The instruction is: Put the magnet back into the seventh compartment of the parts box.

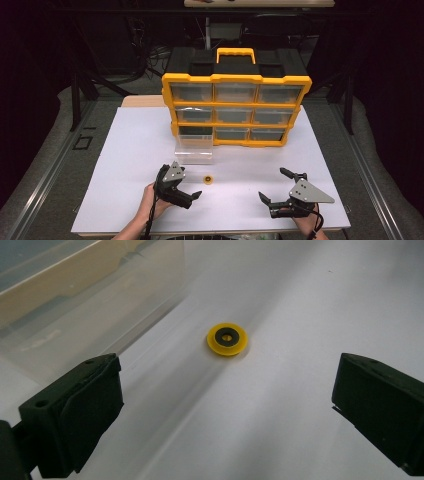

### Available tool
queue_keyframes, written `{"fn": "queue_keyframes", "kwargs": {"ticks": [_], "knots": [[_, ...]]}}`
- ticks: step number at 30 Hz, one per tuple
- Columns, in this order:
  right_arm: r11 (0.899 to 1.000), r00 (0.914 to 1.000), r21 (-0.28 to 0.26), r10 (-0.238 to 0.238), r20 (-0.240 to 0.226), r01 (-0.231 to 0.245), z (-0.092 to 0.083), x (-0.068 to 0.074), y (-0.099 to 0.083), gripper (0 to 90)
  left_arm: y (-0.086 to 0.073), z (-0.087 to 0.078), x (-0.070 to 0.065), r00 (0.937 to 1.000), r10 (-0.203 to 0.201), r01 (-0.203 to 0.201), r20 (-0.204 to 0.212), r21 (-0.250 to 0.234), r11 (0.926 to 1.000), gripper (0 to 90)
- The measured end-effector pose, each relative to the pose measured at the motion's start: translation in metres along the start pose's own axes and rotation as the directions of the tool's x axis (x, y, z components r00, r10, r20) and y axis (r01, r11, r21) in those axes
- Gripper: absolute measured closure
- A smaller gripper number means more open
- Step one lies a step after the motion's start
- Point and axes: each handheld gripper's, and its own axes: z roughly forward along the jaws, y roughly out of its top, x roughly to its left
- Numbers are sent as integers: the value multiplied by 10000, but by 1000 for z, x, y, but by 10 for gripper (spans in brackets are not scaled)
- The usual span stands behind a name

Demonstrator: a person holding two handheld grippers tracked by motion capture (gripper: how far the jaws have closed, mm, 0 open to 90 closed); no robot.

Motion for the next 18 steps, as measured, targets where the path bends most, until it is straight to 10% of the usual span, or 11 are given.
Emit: {"fn": "queue_keyframes", "kwargs": {"ticks": [18], "knots": [[9999,9999,110,88,-111,-86,2,-1,-1,0,18,25,-5,9997,102,-125,231,1000,9949,3]]}}
